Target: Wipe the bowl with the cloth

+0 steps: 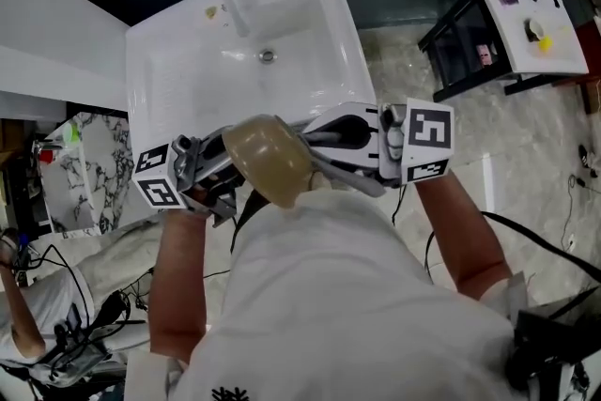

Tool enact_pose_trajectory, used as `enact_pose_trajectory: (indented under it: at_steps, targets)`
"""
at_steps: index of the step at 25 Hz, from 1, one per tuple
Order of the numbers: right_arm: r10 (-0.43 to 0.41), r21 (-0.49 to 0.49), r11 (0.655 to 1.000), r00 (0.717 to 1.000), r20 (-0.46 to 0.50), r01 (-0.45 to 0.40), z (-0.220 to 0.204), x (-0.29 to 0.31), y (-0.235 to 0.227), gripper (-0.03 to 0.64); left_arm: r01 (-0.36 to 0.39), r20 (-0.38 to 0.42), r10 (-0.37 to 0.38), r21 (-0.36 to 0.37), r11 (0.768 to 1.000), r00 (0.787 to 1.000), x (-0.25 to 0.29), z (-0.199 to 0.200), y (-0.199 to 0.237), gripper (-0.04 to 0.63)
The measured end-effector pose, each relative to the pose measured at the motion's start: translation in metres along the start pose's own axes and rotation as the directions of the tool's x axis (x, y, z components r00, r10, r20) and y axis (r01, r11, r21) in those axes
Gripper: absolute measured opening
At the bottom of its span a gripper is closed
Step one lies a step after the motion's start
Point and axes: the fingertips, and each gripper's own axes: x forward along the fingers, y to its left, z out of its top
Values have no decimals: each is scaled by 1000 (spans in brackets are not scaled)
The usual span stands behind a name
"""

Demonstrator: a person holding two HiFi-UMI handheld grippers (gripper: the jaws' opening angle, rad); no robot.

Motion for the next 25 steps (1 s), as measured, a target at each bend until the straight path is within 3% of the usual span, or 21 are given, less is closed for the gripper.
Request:
enact_pose_trajectory:
  at_steps: [12,18,25]
  targets:
    - [177,-38,984,977,115,-174,33,-17,38,32,-6,32,7,-32,999,999,-13,2,11,19]
    - [181,-58,983,968,174,-174,52,-28,34,32,-5,5,5,-46,999,1000,-10,-8,13,18]
    - [130,-73,990,973,193,-118,59,-14,16,32,31,-44,-34,-77,997,998,-10,-22,13,20]
